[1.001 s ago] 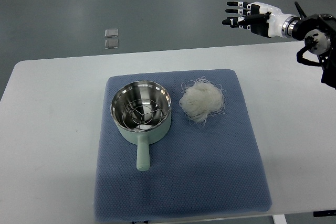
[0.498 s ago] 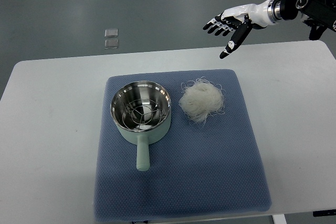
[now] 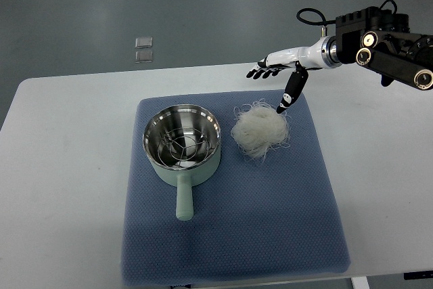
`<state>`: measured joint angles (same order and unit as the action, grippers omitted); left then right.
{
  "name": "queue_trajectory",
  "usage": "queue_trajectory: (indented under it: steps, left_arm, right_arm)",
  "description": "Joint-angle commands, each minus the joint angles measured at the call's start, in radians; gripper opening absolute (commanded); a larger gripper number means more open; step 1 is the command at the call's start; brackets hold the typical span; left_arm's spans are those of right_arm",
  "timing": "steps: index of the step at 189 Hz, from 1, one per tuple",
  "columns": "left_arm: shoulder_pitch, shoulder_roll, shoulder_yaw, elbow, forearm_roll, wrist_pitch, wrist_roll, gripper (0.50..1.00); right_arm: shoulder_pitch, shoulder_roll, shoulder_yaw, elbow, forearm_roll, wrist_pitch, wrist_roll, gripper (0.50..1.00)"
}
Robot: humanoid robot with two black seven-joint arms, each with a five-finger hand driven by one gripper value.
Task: Put vermicelli into pot with right hand
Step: 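Close the right hand's fingers around the vermicelli bundle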
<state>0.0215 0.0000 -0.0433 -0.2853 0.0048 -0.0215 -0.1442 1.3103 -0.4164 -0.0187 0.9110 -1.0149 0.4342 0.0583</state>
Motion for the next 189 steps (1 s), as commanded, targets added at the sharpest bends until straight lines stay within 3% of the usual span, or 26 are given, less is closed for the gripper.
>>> queue_trajectory:
  steps: [1,149,174,189]
  left_arm:
    - [0.0,0.0,-0.001,0.001,0.0,0.0,0.0,1.0]
    - [0.0,0.0,0.0,0.001,0.0,0.0,0.002,1.0]
    - [0.0,0.0,0.0,0.001,0.0,0.0,0.0,1.0]
    - [0.0,0.0,0.0,0.001,0.0,0.0,0.0,1.0]
  right_arm:
    - [-0.029,0.013,0.0,0.002,-0.005,-0.022,0.002,0.938]
    - [-0.16,0.093,-0.003,-0.007,-0.103,-0.178,0.015,0.924]
    - [-0.172,0.096,-0.007,-0.012,-0.143,-0.19,0.054,0.799]
    - [-0.18,0.096,-0.014,-0.014,-0.165,-0.201,0.078,0.601]
